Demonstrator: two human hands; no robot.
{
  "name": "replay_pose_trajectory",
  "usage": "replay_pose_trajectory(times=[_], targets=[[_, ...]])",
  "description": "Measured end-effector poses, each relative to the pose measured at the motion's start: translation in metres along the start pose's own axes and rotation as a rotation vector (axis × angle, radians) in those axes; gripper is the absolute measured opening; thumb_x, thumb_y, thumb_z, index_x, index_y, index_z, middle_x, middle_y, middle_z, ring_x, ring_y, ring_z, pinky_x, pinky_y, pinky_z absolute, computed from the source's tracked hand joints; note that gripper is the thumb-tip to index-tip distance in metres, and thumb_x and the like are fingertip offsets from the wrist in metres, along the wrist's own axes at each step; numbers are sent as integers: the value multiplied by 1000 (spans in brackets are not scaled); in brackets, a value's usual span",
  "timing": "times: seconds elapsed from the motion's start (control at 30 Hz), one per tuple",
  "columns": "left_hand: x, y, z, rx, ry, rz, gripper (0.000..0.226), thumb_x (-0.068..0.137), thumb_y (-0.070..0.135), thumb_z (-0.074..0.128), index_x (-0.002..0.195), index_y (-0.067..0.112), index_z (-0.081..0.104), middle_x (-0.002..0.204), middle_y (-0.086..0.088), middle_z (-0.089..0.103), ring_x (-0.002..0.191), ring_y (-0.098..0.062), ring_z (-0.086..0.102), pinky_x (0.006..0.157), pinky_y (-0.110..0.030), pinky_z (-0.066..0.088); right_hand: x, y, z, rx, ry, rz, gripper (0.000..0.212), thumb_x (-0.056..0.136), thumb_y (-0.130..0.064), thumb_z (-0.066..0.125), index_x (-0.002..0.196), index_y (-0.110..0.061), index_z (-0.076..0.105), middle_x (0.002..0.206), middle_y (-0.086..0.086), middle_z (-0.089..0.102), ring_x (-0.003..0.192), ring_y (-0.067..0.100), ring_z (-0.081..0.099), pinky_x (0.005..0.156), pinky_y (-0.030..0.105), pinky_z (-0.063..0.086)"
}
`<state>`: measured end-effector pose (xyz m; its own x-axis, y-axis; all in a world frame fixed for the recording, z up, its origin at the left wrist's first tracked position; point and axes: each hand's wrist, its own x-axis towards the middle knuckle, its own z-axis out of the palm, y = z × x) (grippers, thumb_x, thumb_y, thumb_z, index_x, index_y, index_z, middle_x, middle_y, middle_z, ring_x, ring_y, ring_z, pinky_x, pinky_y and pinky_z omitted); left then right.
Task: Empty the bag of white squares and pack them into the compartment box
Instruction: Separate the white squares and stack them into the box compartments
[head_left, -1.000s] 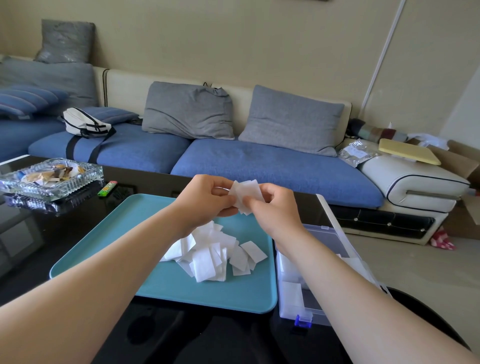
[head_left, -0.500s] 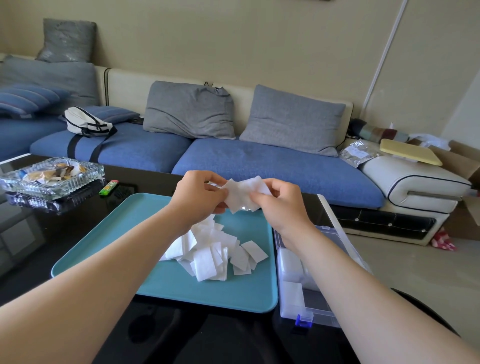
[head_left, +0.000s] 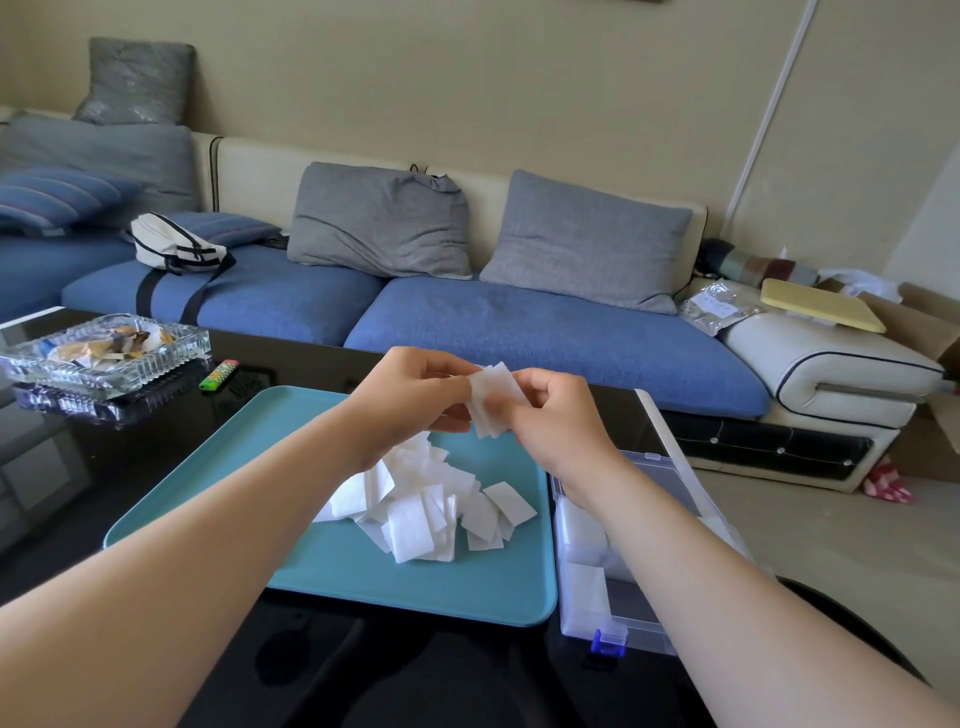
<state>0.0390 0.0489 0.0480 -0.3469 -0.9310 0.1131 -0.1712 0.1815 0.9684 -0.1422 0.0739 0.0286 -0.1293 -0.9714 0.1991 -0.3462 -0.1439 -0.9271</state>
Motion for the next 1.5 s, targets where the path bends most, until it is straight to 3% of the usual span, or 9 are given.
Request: replay_pose_trajectory(times=[0.17, 0.3, 0.47, 0.6, 0.77, 0.93, 1.3, 1.4, 1.5], targets=[[2, -3, 1, -69, 52, -2, 20, 93, 6, 75, 112, 10, 77, 104, -13, 79, 99, -26, 77, 88, -36, 63, 0, -1, 3, 9, 7, -30, 32, 83, -36, 86, 110, -33, 68, 98, -6, 78, 86, 15, 76, 71, 29, 58], [8, -3, 1, -244, 82, -132, 25, 96, 11, 73, 118, -1, 70, 115, -19, 76, 99, -28, 76, 80, -35, 63, 5, 3, 3, -106, 49, -109, 21, 91, -22, 75, 110, -33, 73, 93, -6, 77, 85, 15, 74, 80, 39, 63], [5, 3, 0, -425, -120, -255, 31, 102, 10, 56, 128, -5, 64, 125, -25, 71, 111, -42, 72, 100, -51, 58, -2, -6, 1, 55, -36, -61, 18, 94, -13, 78, 109, -21, 73, 80, 3, 79, 63, 8, 72, 58, 18, 52], [1, 4, 2, -407, -162, -338, 31, 105, 7, 45, 130, -3, 61, 121, -25, 72, 101, -36, 74, 99, -55, 58, -4, -6, 3, -131, 5, -133, 30, 84, -22, 82, 110, -32, 71, 91, -4, 76, 81, 14, 72, 74, 30, 60], [-6, 7, 4, -381, -211, -335, 25, 104, 6, 51, 125, 5, 64, 110, -19, 76, 99, -29, 76, 85, -44, 64, -13, -8, 7, -334, -190, -308, 81, 67, -32, 98, 138, -37, 59, 120, -24, 51, 116, 4, 54, 87, 10, 44], [-3, 6, 7, -341, -138, -305, 11, 99, 4, 65, 103, 5, 75, 90, -11, 75, 78, -19, 73, 68, -31, 61, -17, -12, 12, -319, -124, -458, 51, 72, -23, 95, 119, -30, 76, 96, -36, 65, 100, -8, 62, 83, 6, 44], [-4, 4, 13, -274, -217, -279, 22, 100, 20, 69, 117, 6, 70, 98, -9, 71, 84, -20, 71, 78, -38, 63, -15, -12, 13, -310, -10, -408, 24, 76, -27, 89, 97, -25, 77, 83, -12, 74, 81, 8, 66, 68, 20, 51], [-2, 3, 12, -277, -183, -269, 17, 104, 19, 64, 111, 6, 72, 97, -14, 65, 87, -23, 65, 93, -44, 61, -17, -16, 7, -323, -119, -404, 37, 75, -23, 91, 109, -29, 76, 94, -20, 74, 95, -1, 66, 78, 10, 49], [0, 2, 10, -217, -121, -251, 24, 107, 26, 59, 105, 4, 69, 91, -14, 52, 74, -19, 52, 75, -37, 53, -14, -15, 2, -213, -156, -261, 40, 80, -26, 76, 121, -29, 73, 110, -15, 74, 105, 3, 67, 94, 22, 53]])
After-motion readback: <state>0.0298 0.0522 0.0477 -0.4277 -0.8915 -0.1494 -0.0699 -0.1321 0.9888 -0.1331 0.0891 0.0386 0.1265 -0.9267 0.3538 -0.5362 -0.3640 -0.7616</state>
